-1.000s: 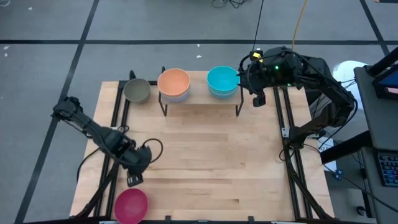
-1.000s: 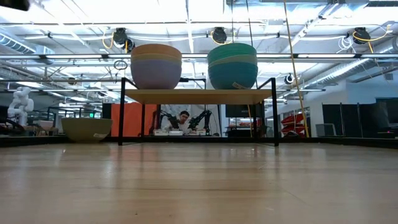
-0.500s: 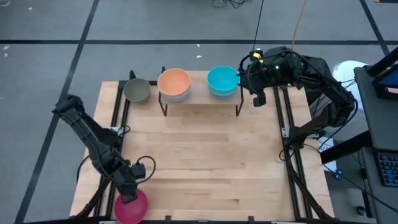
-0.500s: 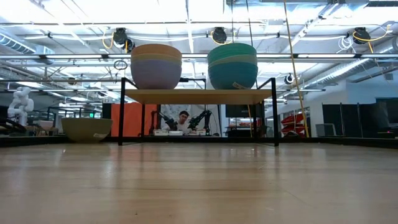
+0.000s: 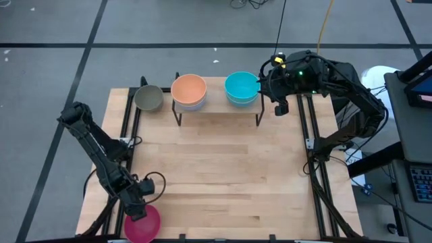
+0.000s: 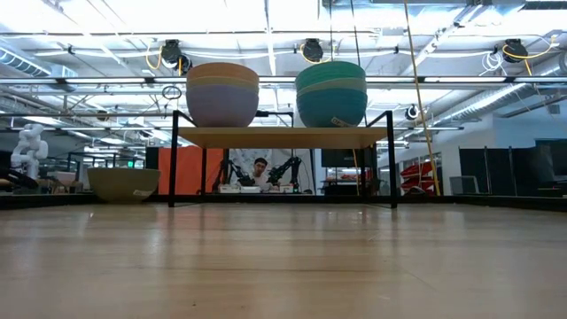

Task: Place and stack bowls onto a shelf
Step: Stack the pink bowl on top of the orange bowl on the shelf

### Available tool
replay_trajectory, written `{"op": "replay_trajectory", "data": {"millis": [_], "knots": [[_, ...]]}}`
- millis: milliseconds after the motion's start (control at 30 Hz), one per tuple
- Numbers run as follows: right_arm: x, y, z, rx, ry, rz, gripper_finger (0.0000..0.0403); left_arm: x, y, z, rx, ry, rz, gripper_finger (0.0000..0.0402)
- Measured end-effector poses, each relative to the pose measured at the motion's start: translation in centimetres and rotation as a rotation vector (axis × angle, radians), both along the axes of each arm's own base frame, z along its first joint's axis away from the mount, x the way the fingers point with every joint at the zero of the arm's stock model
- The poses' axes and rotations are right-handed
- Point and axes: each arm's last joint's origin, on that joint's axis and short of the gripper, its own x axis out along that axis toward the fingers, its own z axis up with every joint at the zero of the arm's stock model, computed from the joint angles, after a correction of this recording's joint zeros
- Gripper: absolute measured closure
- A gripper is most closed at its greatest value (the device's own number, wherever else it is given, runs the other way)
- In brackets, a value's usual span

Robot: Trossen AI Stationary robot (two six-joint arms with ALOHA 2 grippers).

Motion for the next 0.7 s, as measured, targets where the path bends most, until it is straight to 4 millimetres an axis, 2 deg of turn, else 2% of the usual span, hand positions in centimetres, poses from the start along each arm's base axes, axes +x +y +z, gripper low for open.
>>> {"op": "replay_trajectory", "data": {"millis": [400, 700], "knots": [[0.0, 0.0, 0.0, 0.0, 0.0, 0.0, 0.0266, -0.5, -0.1, -1.6, -0.007, -0.008, -0.012, 0.0291], [0.0, 0.0, 0.0, 0.001, 0.0, 0.0, 0.0266, -0.5, 0.1, -4.0, -0.065, -0.016, 0.069, 0.0291]]}}
